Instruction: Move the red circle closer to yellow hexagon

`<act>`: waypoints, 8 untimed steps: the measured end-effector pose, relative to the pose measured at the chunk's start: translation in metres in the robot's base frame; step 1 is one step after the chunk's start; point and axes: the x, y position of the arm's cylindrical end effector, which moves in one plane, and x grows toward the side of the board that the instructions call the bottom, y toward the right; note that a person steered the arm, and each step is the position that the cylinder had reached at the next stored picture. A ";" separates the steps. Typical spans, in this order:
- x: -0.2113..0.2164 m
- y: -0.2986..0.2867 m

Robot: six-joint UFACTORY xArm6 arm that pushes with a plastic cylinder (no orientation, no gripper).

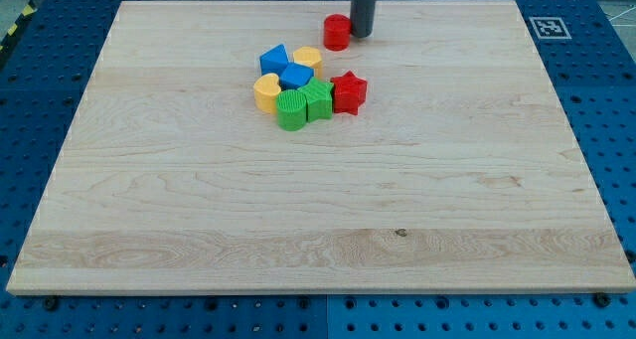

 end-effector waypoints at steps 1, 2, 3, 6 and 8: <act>0.002 -0.024; -0.004 -0.025; -0.041 -0.028; -0.039 -0.111; -0.034 -0.075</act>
